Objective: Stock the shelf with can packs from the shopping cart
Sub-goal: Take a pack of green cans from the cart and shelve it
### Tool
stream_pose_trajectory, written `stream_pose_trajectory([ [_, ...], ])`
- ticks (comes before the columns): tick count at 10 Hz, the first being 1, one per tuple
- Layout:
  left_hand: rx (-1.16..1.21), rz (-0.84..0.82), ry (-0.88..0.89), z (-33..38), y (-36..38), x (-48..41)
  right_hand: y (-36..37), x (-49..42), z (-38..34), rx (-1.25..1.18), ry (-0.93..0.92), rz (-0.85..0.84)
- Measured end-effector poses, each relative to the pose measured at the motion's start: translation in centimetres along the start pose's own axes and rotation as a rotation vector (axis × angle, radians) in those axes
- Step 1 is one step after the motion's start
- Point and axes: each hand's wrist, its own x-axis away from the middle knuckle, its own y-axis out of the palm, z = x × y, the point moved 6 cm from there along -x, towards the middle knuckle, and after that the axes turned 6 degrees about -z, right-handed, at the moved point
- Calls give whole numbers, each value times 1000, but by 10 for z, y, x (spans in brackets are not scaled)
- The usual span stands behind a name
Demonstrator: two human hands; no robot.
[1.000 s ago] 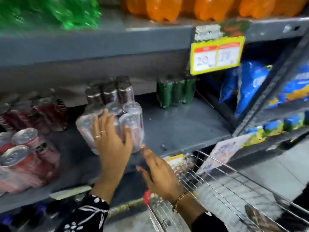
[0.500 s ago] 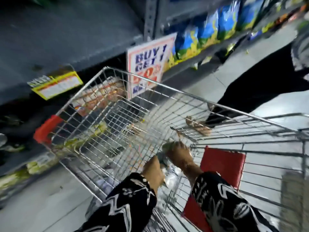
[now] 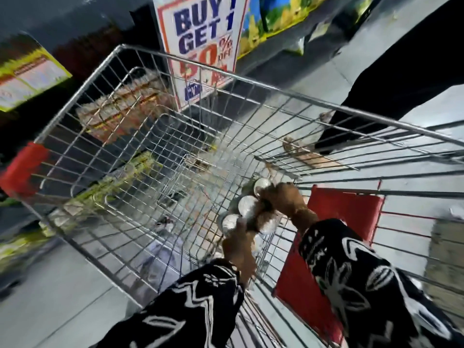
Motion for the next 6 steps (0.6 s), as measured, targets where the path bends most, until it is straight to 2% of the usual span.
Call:
stream_pose_trajectory([
  [1,-101,82,117,26,-33,18,-3,32,-5,-144,25,69],
  [2,-74,22,238,59,-44,49,-9,60,-16,-231,65,102],
  [3,98,285,239,106,-89,98,-37,99,-47,-331,39,179],
  [4,130,280,395,150,-105,135,-78,136,-84,-349,-96,342],
  [5,199,207,673,223,-137,212,-143,202,-152,-499,-370,533],
  [6,188,127,772,266,-153,257,-170,228,-196,-598,-539,593],
])
